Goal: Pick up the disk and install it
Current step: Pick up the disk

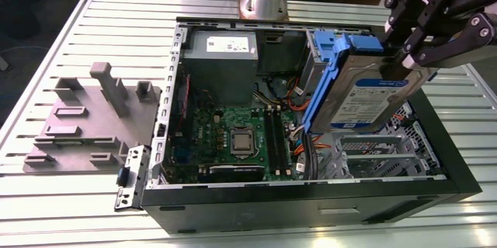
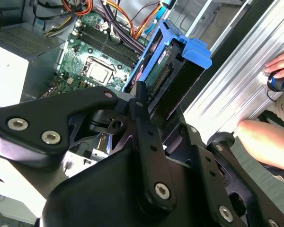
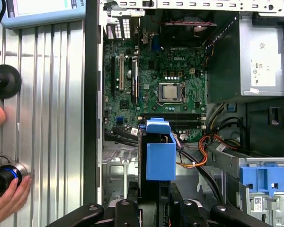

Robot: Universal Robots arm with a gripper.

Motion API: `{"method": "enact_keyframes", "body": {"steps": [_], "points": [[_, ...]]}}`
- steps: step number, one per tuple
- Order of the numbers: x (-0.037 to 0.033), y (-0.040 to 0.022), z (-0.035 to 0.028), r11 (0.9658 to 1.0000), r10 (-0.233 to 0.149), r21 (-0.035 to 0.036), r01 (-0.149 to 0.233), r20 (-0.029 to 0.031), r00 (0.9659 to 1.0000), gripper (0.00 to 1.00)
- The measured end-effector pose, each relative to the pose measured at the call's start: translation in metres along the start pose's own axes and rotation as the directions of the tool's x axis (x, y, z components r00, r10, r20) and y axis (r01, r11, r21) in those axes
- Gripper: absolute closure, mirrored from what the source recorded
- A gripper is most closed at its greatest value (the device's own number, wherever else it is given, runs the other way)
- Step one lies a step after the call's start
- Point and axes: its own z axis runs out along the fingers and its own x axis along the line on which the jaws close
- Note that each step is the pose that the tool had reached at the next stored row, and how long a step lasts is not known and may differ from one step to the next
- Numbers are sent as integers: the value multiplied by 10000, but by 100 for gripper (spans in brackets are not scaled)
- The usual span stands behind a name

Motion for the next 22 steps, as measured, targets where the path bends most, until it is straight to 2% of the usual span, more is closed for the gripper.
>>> {"method": "enact_keyframes", "body": {"steps": [14,22], "points": [[10,-57,2,10000,1,0,-1,0,10000,65],[135,-63,3,10000,1,-1,-1,-1,10000,65]]}}
